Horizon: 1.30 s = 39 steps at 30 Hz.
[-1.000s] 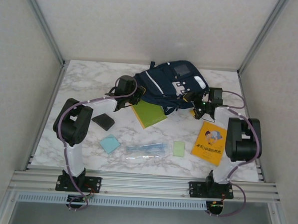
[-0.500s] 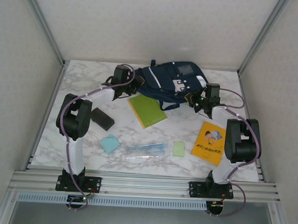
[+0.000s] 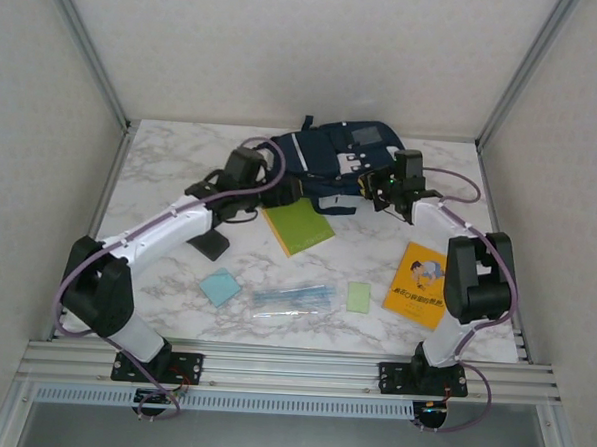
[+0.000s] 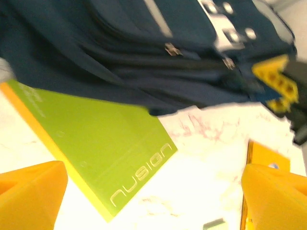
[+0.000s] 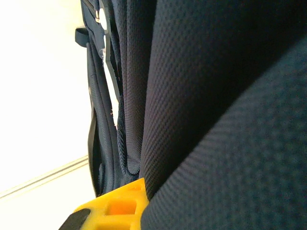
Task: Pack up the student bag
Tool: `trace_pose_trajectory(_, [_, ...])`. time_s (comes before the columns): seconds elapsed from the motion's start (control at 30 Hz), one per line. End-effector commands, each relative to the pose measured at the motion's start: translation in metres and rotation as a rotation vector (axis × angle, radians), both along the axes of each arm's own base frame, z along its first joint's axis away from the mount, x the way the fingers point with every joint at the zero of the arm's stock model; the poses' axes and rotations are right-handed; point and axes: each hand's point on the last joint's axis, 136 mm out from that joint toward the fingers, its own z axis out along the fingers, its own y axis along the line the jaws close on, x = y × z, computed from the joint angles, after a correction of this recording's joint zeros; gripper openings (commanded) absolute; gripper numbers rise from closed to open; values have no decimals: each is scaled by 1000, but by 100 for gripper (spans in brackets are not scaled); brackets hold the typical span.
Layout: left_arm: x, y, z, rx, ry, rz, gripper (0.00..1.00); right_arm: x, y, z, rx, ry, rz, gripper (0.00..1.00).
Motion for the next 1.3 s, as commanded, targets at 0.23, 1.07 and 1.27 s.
trace_pose_trajectory(0.23, [15, -99, -35, 144, -256, -265, 71, 12, 28, 40, 100, -76, 10, 0])
trace_pose_trajectory(1.07, [75, -104, -92, 198, -224, -230, 0, -10, 12, 36, 65, -100, 71, 0])
trace_pose_trajectory(1.27, [36, -51, -107, 302, -22, -292, 0, -8, -13, 38, -133, -143, 202, 0])
